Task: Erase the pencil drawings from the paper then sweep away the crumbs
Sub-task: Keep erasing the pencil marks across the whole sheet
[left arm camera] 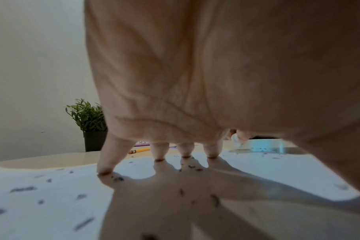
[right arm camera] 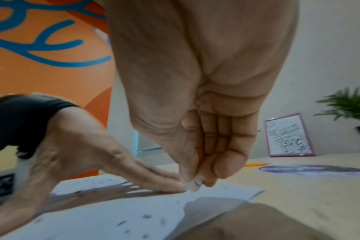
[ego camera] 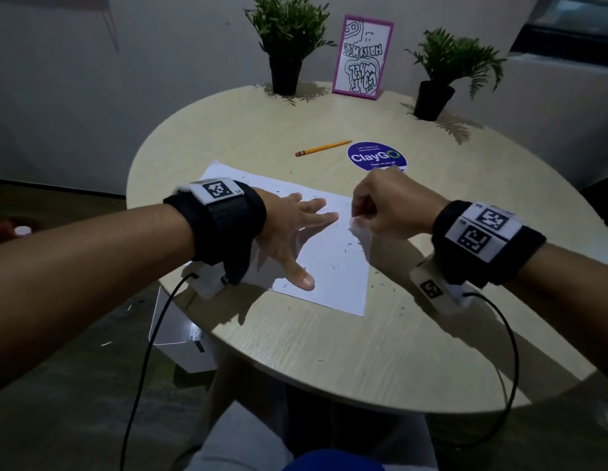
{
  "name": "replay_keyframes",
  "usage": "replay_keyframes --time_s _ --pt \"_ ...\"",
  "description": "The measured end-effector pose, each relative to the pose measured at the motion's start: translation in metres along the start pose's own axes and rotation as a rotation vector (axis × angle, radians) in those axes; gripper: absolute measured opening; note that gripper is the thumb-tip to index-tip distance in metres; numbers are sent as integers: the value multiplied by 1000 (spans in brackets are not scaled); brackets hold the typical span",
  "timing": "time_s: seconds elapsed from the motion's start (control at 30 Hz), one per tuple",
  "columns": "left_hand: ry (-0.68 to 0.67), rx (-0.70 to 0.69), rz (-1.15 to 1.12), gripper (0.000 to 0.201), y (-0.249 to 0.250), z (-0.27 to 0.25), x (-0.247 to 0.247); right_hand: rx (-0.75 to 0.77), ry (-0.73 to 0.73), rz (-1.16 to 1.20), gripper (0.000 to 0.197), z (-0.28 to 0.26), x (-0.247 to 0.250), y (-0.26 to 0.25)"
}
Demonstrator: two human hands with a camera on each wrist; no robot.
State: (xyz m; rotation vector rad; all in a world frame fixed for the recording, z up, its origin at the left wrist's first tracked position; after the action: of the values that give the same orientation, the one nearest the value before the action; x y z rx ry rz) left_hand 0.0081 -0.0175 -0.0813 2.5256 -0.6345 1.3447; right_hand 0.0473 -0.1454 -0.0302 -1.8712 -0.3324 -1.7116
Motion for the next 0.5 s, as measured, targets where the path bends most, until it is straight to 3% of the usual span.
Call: replay_keyframes --time_s 0.2,0.3,0.43,0.5 --pt "20 -106 -18 128 -3 -8 -3 24 -50 78 8 -20 2 20" --pt "33 -149 -93 115 -9 -21 -1 60 -84 150 7 -35 -4 12" --pt "209 -184 -176 78 1 -23 17 74 -83 181 5 -40 -6 8" --pt "286 -209 -179 81 15 -20 25 68 -6 180 4 -38 2 11"
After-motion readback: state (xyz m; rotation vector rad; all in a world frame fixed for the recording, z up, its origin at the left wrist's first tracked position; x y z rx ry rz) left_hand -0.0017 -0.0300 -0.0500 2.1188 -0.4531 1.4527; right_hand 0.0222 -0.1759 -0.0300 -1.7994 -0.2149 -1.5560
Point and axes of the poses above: each hand's wrist, its own z-axis towards the middle knuckle, its own x-axis out of the back of the hand, y = z × x, the point moved 8 cm from there along z, towards the middle knuckle, and after that the axes turned 3 degrees about z, right-handed, at the moved point
